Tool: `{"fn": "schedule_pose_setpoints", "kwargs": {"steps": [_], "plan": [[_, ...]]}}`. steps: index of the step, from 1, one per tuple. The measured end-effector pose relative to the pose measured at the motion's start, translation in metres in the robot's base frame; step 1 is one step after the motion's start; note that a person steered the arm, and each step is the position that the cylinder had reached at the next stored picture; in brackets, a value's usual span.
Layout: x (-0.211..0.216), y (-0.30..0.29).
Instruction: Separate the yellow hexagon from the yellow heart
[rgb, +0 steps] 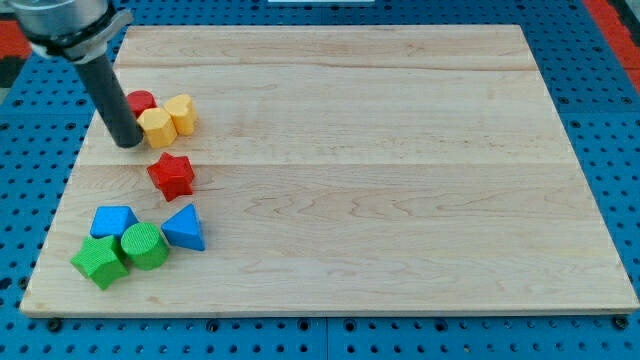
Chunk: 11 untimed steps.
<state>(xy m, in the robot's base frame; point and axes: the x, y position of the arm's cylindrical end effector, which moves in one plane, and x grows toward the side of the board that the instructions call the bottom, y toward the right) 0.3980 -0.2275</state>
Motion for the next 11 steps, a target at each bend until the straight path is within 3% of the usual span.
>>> {"fn": "schedule_pose_setpoints", "kwargs": {"steps": [3, 5, 6, 7, 8, 10, 11], "plan": [[-0.038, 0.109], [-0.107, 0.098], [-0.154, 0.124], [-0.157, 0.144], [-0.104, 0.144], [-0.045, 0.13], [0.008, 0.152]]}}
